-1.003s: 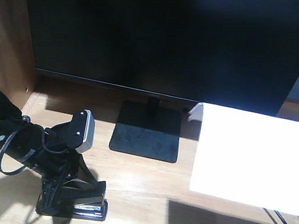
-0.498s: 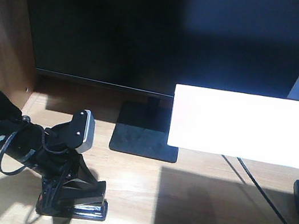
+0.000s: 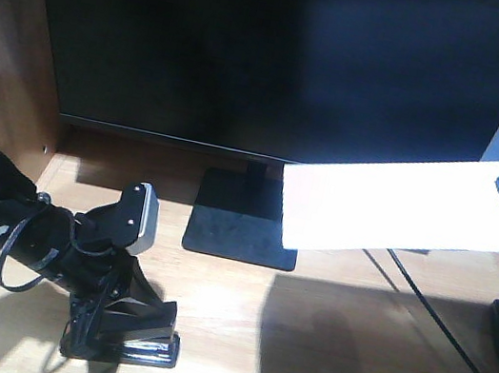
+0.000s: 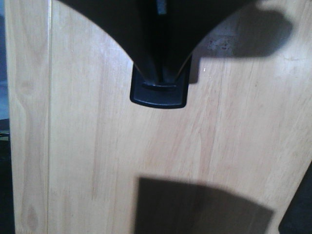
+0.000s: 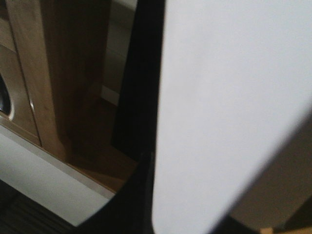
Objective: Grab stapler and paper to desk for stapling
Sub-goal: 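Swing the white paper with the right gripper down onto the desk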
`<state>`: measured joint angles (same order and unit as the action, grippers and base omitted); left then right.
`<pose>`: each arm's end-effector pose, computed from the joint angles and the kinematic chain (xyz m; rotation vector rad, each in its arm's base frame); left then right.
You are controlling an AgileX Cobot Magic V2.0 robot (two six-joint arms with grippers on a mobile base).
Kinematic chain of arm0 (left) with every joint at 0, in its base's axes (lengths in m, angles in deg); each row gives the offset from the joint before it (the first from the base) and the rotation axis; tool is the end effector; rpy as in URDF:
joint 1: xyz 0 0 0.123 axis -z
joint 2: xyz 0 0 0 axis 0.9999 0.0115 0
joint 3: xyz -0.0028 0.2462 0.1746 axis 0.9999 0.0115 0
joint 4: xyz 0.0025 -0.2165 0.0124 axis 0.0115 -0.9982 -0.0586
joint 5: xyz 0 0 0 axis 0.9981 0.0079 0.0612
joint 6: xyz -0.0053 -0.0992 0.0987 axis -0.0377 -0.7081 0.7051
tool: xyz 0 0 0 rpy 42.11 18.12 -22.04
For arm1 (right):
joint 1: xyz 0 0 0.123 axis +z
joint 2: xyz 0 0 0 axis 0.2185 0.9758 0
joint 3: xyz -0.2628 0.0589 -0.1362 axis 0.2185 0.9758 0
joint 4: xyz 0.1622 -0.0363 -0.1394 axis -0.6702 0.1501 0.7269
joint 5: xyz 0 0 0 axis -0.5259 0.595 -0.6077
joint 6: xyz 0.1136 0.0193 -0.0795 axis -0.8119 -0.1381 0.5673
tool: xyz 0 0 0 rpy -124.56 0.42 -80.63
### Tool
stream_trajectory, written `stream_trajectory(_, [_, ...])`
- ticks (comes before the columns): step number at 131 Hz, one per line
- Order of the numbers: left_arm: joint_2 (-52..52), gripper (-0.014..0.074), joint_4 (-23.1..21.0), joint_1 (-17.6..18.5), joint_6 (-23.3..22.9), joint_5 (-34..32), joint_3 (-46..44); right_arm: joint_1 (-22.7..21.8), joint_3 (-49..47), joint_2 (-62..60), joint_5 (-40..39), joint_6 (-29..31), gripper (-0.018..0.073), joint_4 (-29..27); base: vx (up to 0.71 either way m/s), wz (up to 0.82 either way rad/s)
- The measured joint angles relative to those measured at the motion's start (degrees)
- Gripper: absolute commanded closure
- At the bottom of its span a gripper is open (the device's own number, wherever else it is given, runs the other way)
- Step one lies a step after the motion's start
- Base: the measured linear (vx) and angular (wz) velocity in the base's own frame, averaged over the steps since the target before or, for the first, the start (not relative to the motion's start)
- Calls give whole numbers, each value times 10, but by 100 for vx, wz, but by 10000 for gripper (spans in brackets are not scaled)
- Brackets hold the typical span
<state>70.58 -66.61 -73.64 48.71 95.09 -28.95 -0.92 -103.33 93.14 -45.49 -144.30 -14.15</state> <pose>0.2527 -0.1656 0.1783 1.5643 1.9609 -0.7320 0.1812 0.0545 0.3267 0.4145 1.3986 1.3937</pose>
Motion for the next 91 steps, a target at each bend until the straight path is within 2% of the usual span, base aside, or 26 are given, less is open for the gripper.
stream_trajectory(4, [0, 603, 0, 0, 0, 0, 0, -24, -13, 7, -1, -28, 562, 40, 0, 0])
stream_trajectory(7, [0, 603, 0, 0, 0, 0, 0, -41, -29, 12, -2, -50, 562, 91, 0, 0])
stream_trajectory(8, [0, 603, 0, 0, 0, 0, 0, -45, -32, 14, -2, -50, 562, 91, 0, 0])
stream_trajectory(22, [0, 603, 0, 0, 0, 0, 0, -88, -76, 37, -6, -118, 562, 240, 0, 0])
stream_trajectory(31, [0, 603, 0, 0, 0, 0, 0, -94, -96, 50, -7, -135, 562, 323, 0, 0])
stream_trajectory(42, [0, 603, 0, 0, 0, 0, 0, -95, -110, 65, -13, -143, 562, 394, 0, 0])
stream_trajectory(65, [0, 603, 0, 0, 0, 0, 0, -95, -114, 92, -15, -152, 562, 477, 0, 0])
stream_trajectory(91, [0, 603, 0, 0, 0, 0, 0, -95, -114, 102, -15, -154, 562, 505, 0, 0])
